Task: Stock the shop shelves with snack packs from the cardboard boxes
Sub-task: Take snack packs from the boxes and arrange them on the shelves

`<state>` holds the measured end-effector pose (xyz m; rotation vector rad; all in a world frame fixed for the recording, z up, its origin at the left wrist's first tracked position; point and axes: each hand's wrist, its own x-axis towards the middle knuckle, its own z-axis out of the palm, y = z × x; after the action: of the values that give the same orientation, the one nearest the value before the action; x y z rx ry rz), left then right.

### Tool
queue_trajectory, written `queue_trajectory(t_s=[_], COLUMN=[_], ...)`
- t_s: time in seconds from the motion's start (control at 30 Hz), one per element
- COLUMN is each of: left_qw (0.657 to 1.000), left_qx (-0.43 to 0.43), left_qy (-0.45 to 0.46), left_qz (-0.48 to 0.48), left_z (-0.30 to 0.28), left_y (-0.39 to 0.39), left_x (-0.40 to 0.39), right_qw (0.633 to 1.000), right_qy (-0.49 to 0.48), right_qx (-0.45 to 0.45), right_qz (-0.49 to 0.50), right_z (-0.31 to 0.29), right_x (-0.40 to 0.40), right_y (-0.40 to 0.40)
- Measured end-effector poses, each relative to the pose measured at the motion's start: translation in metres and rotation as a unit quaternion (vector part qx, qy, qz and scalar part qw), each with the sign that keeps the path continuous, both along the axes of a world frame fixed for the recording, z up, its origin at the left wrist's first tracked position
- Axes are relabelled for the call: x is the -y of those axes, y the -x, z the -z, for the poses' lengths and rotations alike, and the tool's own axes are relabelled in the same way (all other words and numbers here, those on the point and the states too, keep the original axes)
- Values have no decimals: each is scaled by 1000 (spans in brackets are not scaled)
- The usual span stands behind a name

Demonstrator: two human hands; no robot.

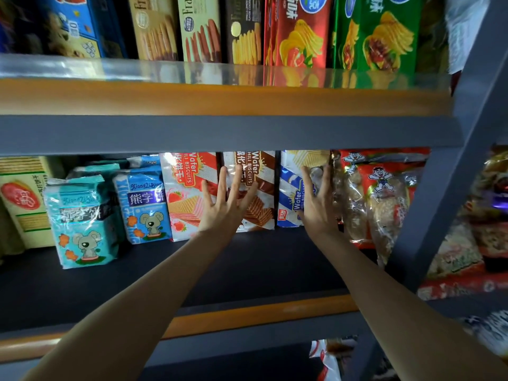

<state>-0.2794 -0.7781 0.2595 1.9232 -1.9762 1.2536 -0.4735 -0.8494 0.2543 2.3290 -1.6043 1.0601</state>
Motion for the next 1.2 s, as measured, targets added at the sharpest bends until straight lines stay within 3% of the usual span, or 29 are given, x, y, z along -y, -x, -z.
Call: queue_trajectory(t_s=[0.23, 0.43, 0.53, 0.67, 0.73, 0.83, 0.97, 1.2], left_qw=[998, 983, 979, 981, 978, 982, 995, 989], left_qx=[-46, -155, -173, -165, -173, -156, -82, -114], left_qy=[-43, -34, -41, 3, -25, 7, -10, -58], left_qz=[-23, -90, -95, -97, -117, -104, -57, -70], left_z=[3, -1, 0, -5, -7, -14, -15, -12], left_y=[-17, -47, -53, -57, -61, -65, -73, -71], left_x=[-34, -49, -56, -56, -52, -41, -31, -31], right_qw=[998, 972, 959, 955, 964, 965, 964, 973], right_qy=[-11, 198, 227, 220, 174, 162, 171, 128], right_qx=[-38, -68, -97, -181, -199, -206, -203, -165], right_qz=[42, -106, -136, -77, -36, 24, -18, -95], right_z=[-7, -11, -10, -9, -11, -12, -11, -15], right_x=[-20, -34, -35, -36, -33, -28, -23, -15], right_y=[-6, -49, -73, -84, -88, -91, -90, -85])
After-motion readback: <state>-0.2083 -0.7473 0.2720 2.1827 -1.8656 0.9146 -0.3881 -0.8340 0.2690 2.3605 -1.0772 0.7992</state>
